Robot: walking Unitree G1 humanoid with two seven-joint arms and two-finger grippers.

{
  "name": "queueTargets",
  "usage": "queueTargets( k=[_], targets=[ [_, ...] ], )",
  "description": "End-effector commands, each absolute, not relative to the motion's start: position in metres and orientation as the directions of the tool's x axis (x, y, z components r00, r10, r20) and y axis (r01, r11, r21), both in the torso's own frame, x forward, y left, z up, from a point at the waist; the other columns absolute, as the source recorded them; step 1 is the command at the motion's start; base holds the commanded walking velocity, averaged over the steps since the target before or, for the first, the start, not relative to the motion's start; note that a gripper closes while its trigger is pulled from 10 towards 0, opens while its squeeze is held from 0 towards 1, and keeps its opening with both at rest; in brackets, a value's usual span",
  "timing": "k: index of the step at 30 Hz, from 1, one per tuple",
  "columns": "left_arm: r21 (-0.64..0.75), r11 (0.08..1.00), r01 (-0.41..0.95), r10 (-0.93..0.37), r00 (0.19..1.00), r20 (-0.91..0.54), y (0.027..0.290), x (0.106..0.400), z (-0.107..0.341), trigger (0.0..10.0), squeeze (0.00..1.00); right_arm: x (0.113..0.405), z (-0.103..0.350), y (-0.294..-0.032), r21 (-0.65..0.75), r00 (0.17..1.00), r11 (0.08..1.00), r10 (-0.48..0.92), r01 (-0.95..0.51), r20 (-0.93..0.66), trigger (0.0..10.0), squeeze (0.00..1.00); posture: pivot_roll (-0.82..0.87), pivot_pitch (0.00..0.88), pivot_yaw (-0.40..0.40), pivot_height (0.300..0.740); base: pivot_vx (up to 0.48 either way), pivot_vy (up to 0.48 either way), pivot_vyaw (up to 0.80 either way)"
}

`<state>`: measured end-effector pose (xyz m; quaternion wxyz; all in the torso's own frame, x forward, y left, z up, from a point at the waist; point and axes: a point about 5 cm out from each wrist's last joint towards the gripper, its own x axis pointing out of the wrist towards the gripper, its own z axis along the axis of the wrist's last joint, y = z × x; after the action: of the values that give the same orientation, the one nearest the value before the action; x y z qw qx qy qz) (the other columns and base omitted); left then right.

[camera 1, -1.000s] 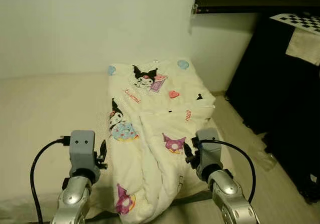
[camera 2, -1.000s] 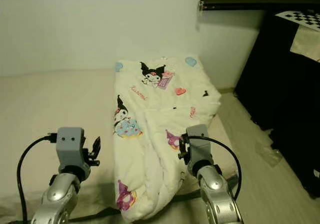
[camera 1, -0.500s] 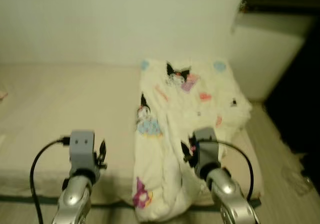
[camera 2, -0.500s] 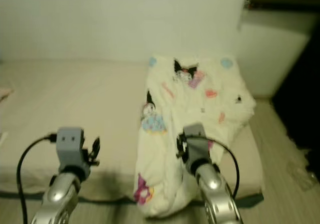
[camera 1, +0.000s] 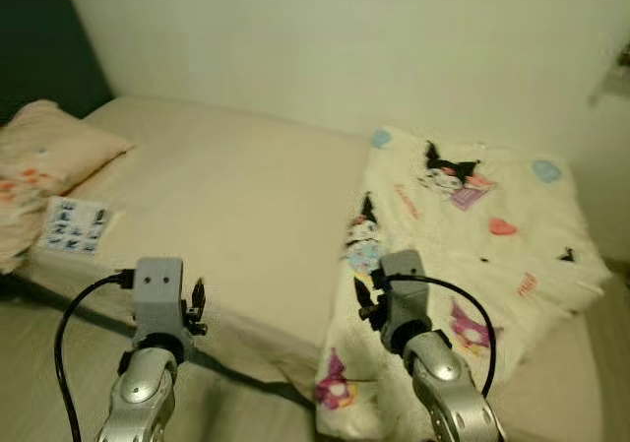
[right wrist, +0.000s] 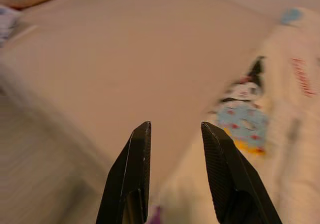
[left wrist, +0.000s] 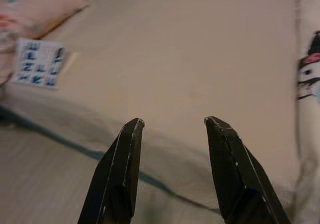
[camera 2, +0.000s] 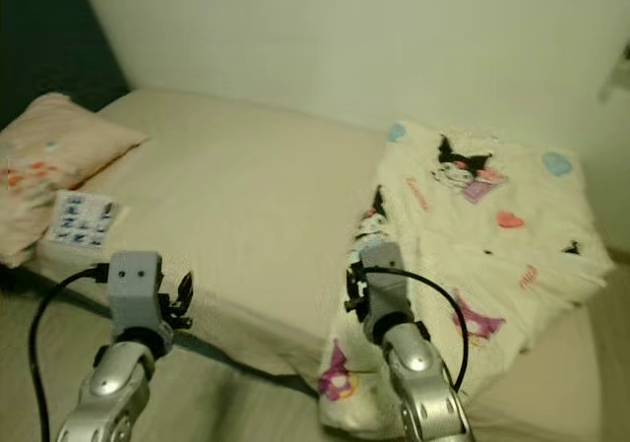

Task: Clean up the room

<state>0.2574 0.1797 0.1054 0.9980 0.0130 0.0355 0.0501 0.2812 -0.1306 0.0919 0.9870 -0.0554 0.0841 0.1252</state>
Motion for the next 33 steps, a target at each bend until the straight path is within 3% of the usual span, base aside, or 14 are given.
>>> queueTargets(
  k=[1,15,33],
  targets=[
    [0.045,0.996,-0.082,0.087,0.990,-0.112,0.1792,0.2565,0.0986,10.0,0.00,0.2803,0.0891,-0.1346,-0.071,0.958,0.969,0.219,-0.235,-0.184,10.0,0.00,-0.07,0.119,-0.023,0.740,0.000,0.000,0.00],
    [0.085,0.995,-0.060,0.070,0.990,-0.120,0.1758,0.2609,0.0985,10.0,0.00,0.2798,0.0891,-0.1369,-0.061,0.963,0.975,0.201,-0.215,-0.182,10.0,0.00,-0.07,0.125,-0.014,0.740,0.000,0.000,0.00],
    [0.076,0.994,-0.073,0.082,0.989,-0.122,0.1770,0.2624,0.0989,10.0,0.00,0.2792,0.0886,-0.1374,-0.054,0.963,0.976,0.198,-0.211,-0.185,10.0,0.00,-0.08,0.127,-0.012,0.740,0.000,-0.315,0.00]
  ],
)
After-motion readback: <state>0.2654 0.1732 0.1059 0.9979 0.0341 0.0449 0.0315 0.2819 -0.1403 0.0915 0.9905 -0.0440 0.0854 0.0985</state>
